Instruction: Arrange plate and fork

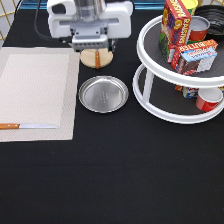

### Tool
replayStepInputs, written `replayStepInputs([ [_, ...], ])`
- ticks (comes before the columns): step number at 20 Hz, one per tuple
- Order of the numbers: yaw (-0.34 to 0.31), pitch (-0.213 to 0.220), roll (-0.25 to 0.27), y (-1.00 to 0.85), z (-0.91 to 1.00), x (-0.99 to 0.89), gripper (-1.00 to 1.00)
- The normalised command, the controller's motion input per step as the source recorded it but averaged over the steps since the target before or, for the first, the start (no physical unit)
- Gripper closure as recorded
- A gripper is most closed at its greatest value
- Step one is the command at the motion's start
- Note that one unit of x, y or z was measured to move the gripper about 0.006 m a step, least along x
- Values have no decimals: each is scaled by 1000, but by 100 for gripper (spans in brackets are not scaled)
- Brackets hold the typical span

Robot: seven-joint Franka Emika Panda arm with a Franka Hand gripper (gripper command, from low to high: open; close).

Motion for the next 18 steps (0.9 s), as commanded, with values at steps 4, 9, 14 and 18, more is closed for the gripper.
replayStepInputs([
  [4,-137,-42,18,0,-464,235,-100],
  [9,-134,-70,2,-6,-467,46,-100],
  [14,-75,-66,0,33,-451,-10,-100],
  [18,-17,-70,0,163,-398,13,-100],
])
